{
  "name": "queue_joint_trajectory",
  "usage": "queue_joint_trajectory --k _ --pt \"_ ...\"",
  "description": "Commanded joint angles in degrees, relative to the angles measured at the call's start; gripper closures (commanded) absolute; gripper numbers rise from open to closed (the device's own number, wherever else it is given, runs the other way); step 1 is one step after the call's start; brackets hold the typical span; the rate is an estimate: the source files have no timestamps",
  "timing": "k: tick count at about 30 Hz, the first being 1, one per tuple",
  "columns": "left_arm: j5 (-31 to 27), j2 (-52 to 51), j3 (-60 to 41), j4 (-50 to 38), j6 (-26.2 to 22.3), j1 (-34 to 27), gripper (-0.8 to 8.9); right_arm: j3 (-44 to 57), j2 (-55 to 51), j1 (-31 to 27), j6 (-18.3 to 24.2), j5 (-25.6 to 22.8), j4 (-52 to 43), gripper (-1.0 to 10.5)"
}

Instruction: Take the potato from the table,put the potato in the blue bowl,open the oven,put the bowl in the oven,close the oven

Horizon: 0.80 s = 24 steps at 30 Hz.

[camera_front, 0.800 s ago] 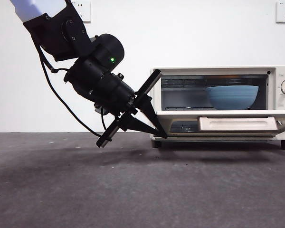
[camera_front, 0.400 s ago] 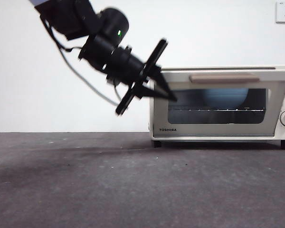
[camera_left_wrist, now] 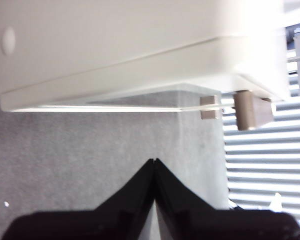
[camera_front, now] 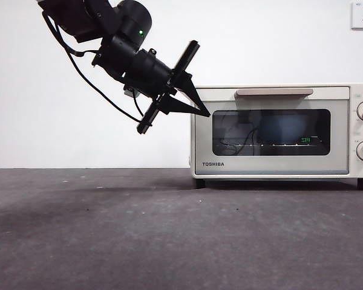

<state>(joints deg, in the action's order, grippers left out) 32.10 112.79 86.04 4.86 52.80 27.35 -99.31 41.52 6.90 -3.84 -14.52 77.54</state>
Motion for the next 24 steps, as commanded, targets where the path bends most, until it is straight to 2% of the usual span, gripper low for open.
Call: queue_joint_trajectory --k 1,7,12,16,19,24 --pt "3.1 0.4 0.0 -0.2 -1.0 -0.3 8.19 0.2 -0.2 0.2 0.2 0.2 1.2 9.5" --pt "7.7 -2.3 0.0 2.0 -5.5 0.0 8.19 0.3 -0.2 0.2 2.8 0.2 1.2 9.5" --pt "6.5 -9.4 0.0 10.0 -14.3 1.0 8.19 0.3 -0.2 0.2 3.7 0.2 1.2 9.5" --pt "0.1 -17.9 0.0 18.5 -23.1 1.9 8.19 0.3 0.0 0.2 3.7 0.2 1.2 9.5" --pt "-7.1 -25.2 0.0 24.7 -29.1 2.3 8.19 0.3 0.0 0.3 3.6 0.2 1.2 9.5" --pt "-15.8 -37.0 0.0 31.7 -33.5 2.4 8.19 0.3 0.0 0.3 3.4 0.1 1.1 9.5"
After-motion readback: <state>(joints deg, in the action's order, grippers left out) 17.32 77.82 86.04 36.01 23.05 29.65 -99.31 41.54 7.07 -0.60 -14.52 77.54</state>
